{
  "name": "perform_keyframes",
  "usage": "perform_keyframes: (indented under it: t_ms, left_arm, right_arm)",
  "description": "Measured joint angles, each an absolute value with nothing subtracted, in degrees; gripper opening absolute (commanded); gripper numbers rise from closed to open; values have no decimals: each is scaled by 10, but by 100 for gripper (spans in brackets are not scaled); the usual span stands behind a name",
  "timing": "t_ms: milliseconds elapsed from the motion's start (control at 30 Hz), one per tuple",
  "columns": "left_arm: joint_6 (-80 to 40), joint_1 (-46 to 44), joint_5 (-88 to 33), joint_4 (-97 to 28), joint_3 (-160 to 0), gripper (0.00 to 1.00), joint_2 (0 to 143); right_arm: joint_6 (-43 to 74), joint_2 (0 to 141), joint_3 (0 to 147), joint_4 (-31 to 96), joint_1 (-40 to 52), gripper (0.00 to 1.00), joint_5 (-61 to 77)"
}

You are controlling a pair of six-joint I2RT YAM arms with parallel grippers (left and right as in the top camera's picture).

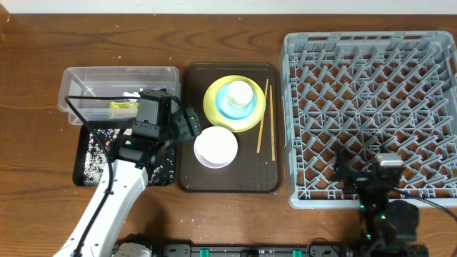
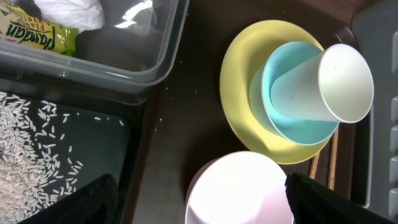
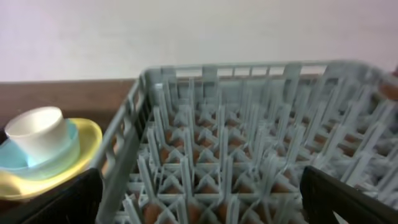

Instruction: Sort waste into correct bins and load items into the dishwasher rack

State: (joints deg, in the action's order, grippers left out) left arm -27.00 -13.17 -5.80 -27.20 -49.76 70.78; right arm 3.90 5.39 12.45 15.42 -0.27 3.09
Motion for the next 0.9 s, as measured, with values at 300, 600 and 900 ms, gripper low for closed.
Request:
perform_keyframes:
  t_ms: [300, 600, 900]
  left_arm:
    - [-270, -132, -58, -272, -498, 95, 708]
    - [-270, -132, -58, -271, -498, 96, 708]
    - [-270, -132, -53, -269, -498, 96, 708]
  right_arm:
    - [57, 295, 413, 331, -3, 99, 30]
    - [63, 617, 685, 605, 9, 99, 96]
    - [73, 799, 715, 564, 39, 75, 254]
